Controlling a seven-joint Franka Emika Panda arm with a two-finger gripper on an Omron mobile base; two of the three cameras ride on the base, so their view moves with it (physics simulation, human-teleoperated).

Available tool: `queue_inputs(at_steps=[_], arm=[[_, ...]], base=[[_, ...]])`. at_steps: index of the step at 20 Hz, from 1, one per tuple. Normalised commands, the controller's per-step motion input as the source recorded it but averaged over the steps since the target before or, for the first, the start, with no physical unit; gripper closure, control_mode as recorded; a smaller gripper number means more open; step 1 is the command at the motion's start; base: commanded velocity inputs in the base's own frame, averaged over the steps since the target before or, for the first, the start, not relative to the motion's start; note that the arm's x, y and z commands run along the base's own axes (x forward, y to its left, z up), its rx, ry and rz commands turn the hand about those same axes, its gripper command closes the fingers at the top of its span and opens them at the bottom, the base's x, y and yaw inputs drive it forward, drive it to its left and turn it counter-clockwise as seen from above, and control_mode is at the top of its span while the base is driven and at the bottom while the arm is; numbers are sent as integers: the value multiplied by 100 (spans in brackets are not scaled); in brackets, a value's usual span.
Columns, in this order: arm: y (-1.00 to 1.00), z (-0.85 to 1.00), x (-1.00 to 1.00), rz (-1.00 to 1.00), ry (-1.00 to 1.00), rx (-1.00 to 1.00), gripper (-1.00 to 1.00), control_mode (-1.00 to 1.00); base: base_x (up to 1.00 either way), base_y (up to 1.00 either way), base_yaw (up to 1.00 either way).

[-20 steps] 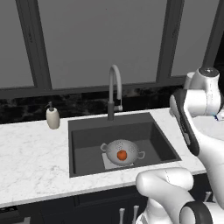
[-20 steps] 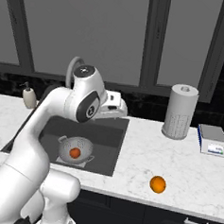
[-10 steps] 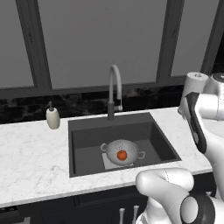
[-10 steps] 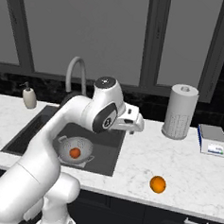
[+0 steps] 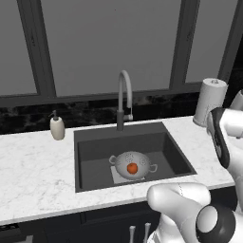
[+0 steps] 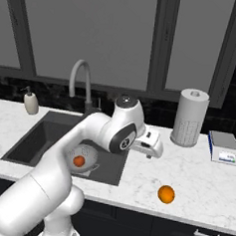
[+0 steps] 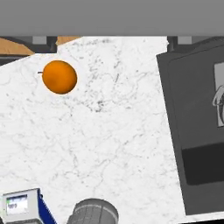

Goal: Put the colander in the sink, put the orange, orange in the colander, and turn on the sink faucet and pour water over the colander.

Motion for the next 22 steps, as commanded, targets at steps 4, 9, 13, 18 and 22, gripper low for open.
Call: queue_inputs(at_steps=[4, 9, 13, 18, 22], arm=[[-55, -48, -5, -19, 0, 10, -100, -100], [-20, -52, -20, -13, 0, 4, -100, -100], [-39, -24, -11, -1, 0, 11, -100, -100], [-31, -17, 0, 0, 8, 1, -100, -100], [-28, -16, 0, 0, 10, 0, -100, -100]], base=[[0, 0, 0], [0, 0, 0], [0, 0, 0], [0, 0, 0], [0, 0, 0]])
